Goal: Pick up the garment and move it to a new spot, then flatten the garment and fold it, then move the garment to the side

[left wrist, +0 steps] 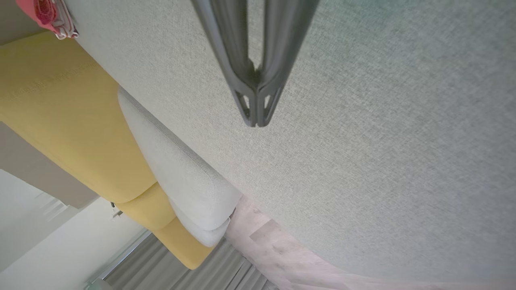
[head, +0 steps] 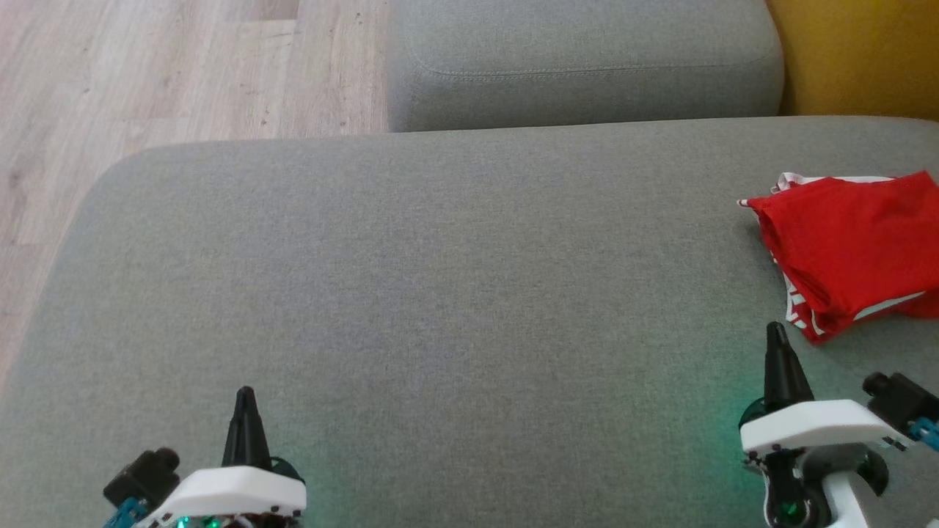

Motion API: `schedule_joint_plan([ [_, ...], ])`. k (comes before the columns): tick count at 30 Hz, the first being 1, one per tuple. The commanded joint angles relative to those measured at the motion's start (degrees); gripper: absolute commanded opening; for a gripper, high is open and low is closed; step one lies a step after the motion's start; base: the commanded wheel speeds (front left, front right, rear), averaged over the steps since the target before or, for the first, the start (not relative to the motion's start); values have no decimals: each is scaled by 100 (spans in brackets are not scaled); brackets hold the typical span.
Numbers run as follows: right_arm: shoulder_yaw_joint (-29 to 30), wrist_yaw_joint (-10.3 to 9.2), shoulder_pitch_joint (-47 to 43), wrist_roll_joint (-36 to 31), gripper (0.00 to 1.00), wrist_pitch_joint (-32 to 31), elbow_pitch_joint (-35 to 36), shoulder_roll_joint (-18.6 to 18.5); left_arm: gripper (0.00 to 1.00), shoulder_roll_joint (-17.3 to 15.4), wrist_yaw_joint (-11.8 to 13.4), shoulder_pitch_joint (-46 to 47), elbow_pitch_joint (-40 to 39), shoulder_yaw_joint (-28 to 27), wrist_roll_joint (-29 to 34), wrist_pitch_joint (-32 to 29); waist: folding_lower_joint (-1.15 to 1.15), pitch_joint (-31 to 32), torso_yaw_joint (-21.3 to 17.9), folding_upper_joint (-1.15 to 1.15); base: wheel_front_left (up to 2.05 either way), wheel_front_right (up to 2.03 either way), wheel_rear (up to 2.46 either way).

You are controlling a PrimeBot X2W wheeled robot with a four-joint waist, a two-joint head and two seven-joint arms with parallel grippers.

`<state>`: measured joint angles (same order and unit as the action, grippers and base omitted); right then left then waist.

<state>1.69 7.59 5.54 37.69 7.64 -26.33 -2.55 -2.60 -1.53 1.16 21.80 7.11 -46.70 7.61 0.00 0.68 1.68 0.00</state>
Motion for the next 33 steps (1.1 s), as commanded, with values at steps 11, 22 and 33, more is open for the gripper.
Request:
schedule_joint_plan([
  [11, 45, -4, 214, 756, 0, -193, 356, -20, 0, -11, -91, 341, -270, -294, -620, -184, 0, -11, -21, 0, 0, 0, 0],
  [22, 111, -5, 192, 1452, 0, -374, 486, -22, 0, -13, -166, 365, -345, -453, -1203, -366, 0, -22, -43, 0, 0, 0, 0],
  [33, 176, -6, 170, 2149, 0, -555, 615, -23, 0, -16, -241, 389, -419, -611, -1786, -548, 0, -33, -65, 0, 0, 0, 0],
])
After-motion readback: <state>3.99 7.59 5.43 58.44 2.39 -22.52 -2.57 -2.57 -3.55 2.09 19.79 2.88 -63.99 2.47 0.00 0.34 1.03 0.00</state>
